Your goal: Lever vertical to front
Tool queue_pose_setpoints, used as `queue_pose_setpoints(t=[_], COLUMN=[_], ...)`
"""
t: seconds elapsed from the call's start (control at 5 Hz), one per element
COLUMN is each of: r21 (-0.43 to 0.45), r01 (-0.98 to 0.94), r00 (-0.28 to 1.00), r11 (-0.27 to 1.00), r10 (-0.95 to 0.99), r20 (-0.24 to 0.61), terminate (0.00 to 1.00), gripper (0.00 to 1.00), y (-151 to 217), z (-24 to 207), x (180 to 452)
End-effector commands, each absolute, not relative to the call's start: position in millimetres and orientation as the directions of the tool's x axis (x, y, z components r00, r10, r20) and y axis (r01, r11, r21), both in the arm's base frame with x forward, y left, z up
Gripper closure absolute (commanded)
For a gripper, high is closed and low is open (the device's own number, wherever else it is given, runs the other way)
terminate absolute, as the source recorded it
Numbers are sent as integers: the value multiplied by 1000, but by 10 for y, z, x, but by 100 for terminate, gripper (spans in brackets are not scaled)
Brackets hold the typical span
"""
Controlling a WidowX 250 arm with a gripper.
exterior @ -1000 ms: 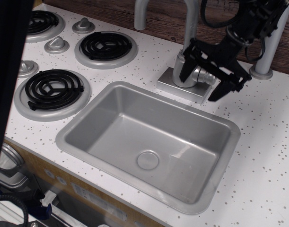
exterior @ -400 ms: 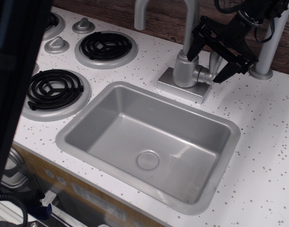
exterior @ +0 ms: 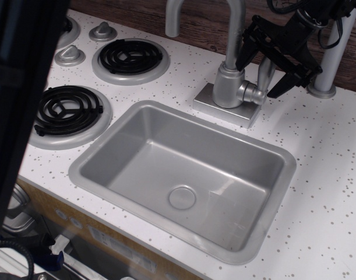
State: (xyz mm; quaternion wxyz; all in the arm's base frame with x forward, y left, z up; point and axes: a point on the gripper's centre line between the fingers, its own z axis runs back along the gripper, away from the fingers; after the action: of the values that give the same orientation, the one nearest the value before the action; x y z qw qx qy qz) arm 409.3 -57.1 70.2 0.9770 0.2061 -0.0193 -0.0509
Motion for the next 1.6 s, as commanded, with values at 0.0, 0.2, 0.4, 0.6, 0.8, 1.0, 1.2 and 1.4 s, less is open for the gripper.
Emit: queue_pose_setpoints(t=[0.0, 0.2, 0.4, 0.6, 0.8, 1.0, 1.2, 1.4], r21=[400, 399, 391, 379, 359, 326, 292, 247], r01=[85, 87, 71, 39, -9, -64, -75, -83], r00=[989, 988, 988, 990, 995, 996, 997, 996], r11=[913, 913, 918, 924, 933, 943, 953, 966], r10=[-125, -131, -117, -86, -27, 42, 62, 72], r20=[77, 86, 97, 108, 94, 74, 52, 53], terminate=[0, 0, 0, 0, 0, 0, 0, 0], gripper=[0, 0, 0, 0, 0, 0, 100, 100], y=[-552, -555, -561, -565, -578, -574, -558, -519], z=[930, 923, 898, 860, 828, 770, 683, 551], x=[4234, 4259, 4224, 4134, 4011, 3872, 3844, 3842])
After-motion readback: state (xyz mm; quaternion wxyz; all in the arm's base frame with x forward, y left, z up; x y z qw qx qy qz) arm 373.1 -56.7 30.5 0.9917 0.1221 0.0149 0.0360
